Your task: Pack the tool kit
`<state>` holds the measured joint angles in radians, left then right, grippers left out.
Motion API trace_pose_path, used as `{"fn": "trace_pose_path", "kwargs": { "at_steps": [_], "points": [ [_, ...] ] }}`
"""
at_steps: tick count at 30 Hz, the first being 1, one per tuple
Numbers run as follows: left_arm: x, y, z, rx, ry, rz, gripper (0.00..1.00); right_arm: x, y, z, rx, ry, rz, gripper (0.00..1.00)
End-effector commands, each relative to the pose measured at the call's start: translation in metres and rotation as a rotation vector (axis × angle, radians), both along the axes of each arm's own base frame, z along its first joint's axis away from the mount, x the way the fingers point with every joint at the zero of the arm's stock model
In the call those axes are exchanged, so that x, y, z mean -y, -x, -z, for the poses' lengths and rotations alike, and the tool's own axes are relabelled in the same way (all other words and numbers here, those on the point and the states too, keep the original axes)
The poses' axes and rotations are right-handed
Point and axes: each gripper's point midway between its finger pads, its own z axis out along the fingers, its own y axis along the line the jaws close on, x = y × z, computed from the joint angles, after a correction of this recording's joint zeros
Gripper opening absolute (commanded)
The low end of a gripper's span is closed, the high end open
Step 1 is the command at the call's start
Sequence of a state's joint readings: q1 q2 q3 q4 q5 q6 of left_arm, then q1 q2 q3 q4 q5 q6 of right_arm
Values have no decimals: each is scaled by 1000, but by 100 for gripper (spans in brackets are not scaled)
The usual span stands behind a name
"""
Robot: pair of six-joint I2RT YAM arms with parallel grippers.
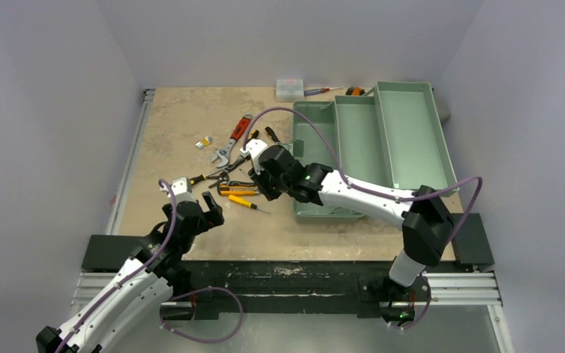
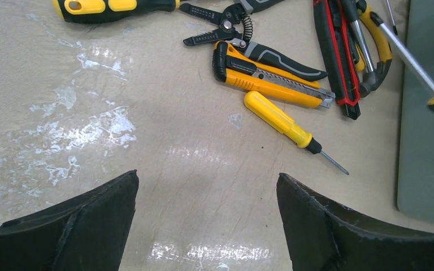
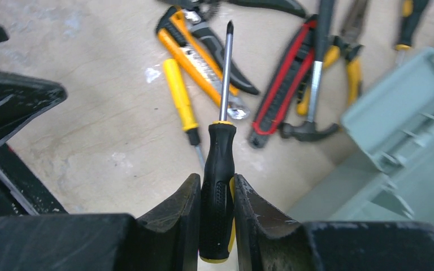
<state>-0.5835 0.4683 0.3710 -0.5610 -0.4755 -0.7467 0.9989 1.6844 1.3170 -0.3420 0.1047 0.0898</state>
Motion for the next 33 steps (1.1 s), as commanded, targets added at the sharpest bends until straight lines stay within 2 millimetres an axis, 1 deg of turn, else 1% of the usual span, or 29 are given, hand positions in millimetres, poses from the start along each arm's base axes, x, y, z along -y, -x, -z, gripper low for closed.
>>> {"fn": "trace_pose_path", "kwargs": {
  "at_steps": [1, 4, 6, 8, 11, 12, 13, 14, 15, 16, 17, 18, 19, 22, 24, 28, 31, 33],
  "points": [
    [6, -4, -6, 33, 11, 34, 89, 40, -29, -66, 110, -80, 216, 0],
    [7, -5, -6, 34, 12, 41, 88, 80, -46, -100, 176, -71, 349, 0],
    [9, -5, -6, 31, 12, 47, 88, 119, -60, -119, 236, -37, 482, 0],
    [10, -5, -5, 25, 8, 54, 88, 162, -74, -133, 275, -4, 613, 0],
    [13, -6, -4, 18, 5, 70, 89, 225, -89, -152, 313, -2, 788, 0],
    [13, -6, -4, 14, 3, 73, 89, 238, -90, -156, 318, -12, 822, 0],
    [14, -7, -4, 11, 1, 76, 89, 246, -90, -160, 313, -33, 830, 0],
    [14, -7, -4, 8, -1, 78, 89, 246, -88, -163, 302, -58, 807, 0],
    [14, -7, -4, 8, -2, 80, 89, 240, -85, -165, 289, -79, 761, 0],
    [15, -7, -4, 6, -1, 83, 89, 232, -81, -165, 269, -100, 713, 4],
    [16, -7, -4, 6, -1, 86, 89, 221, -78, -164, 241, -124, 658, 15],
    [16, -7, -4, 7, 0, 90, 90, 213, -74, -160, 205, -133, 620, 23],
    [17, -6, -4, 5, 3, 98, 91, 206, -72, -151, 156, -132, 603, 29],
    [24, -7, -5, 9, 11, 137, 93, 177, -60, -128, 5, -144, 527, 40],
    [31, -7, -6, 7, 26, 165, 93, 162, -54, -116, -22, -125, 523, 46],
    [41, -9, 0, -37, 45, 186, 93, 116, -31, -101, -45, -102, 469, 51],
    [39, -11, -1, -56, 16, 178, 92, 85, -17, -86, -76, -98, 421, 51],
    [40, -11, -2, -45, 15, 195, 92, 69, -8, -75, -92, -81, 399, 52]
  ]
}}
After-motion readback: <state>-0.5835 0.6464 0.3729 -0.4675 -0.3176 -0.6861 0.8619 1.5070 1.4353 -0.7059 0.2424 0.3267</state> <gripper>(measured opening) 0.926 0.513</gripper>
